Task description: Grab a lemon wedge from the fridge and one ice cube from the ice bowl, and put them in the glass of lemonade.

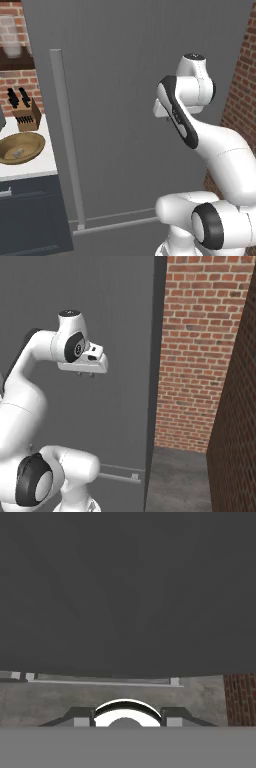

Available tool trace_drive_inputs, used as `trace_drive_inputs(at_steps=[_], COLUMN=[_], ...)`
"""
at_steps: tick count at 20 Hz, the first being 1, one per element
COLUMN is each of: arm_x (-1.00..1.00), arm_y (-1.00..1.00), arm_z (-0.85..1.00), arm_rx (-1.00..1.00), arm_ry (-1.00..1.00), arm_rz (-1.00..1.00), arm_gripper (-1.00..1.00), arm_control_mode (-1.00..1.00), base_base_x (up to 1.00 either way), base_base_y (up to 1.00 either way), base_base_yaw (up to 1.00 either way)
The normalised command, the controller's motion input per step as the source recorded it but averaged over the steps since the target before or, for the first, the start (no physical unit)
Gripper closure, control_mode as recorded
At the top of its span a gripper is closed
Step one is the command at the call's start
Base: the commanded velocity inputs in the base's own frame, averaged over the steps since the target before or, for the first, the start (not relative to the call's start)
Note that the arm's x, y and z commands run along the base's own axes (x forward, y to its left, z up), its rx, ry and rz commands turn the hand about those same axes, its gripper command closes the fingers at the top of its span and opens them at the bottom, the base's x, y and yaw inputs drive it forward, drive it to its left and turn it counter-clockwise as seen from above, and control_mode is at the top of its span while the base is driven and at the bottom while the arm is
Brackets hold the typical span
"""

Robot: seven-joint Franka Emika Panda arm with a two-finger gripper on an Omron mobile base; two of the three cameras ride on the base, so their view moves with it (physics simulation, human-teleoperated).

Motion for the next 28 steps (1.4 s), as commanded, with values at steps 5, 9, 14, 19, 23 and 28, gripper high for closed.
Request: trace_drive_inputs(at_steps=[5, 9, 14, 19, 23, 28], arm_x=[-0.49, -0.88, -0.85, -0.58, 0.0, 0.0], arm_y=[0.0, 0.0, 0.0, 0.0, 0.0, 0.0], arm_z=[-0.02, -0.05, -0.11, -0.14, 0.0, 0.0], arm_rx=[0.0, 0.0, 0.0, 0.0, 0.0, 0.0], arm_ry=[0.0, 0.0, 0.0, 0.0, 0.0, 0.0], arm_rz=[0.0, 0.0, 0.0, 0.0, 0.0, 0.0], arm_gripper=[-1.0, -1.0, -1.0, -1.0, -1.0, -1.0], arm_control_mode=[-1.0, -1.0, -1.0, 1.0, 1.0, 1.0], base_base_x=[0.0, 0.0, 0.0, -0.15, -0.69, -0.53], base_base_y=[0.0, 0.0, 0.0, 0.0, 0.28, 0.7], base_base_yaw=[0.0, 0.0, 0.0, 0.0, 0.0, 0.0])
